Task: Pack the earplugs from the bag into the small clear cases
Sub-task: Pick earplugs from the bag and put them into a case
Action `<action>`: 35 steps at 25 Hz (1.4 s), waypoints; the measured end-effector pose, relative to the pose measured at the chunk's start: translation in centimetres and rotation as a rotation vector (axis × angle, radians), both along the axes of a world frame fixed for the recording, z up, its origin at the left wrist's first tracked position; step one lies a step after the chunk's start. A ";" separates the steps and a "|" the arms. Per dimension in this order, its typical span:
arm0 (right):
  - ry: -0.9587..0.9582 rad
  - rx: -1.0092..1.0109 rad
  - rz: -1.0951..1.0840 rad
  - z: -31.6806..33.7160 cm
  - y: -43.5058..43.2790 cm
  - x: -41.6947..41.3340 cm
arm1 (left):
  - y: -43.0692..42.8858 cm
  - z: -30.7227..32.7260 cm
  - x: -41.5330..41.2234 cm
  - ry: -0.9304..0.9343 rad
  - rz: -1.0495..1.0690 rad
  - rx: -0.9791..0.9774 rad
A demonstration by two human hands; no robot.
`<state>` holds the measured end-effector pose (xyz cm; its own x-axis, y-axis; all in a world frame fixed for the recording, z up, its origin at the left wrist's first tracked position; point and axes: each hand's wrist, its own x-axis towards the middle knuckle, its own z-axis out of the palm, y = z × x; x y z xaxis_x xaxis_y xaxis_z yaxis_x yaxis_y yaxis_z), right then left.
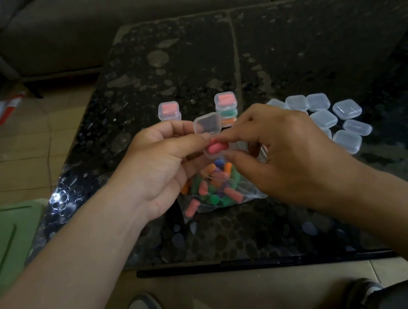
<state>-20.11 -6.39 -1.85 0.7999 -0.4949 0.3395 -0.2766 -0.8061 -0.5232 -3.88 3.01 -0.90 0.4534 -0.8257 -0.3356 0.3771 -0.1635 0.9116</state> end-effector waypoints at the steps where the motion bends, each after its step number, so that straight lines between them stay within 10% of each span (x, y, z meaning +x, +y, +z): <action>1: 0.000 -0.003 -0.004 0.0 0.0 0.0 | 0.0 0.0 0.1 0.027 0.006 -0.005; 21: 0.065 -0.140 -0.122 0.8 0.5 0.3 | 0.2 -0.1 0.6 0.031 -0.108 -0.026; 35: 0.005 0.021 -0.122 1.0 0.4 0.4 | 0.4 -1.3 -0.3 -0.596 -0.171 -0.178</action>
<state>-19.73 -6.01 -0.86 0.7352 -0.5954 0.3240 -0.3745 -0.7552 -0.5380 -4.20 3.39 -2.24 0.3766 -0.9227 0.0820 -0.2203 -0.0032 0.9754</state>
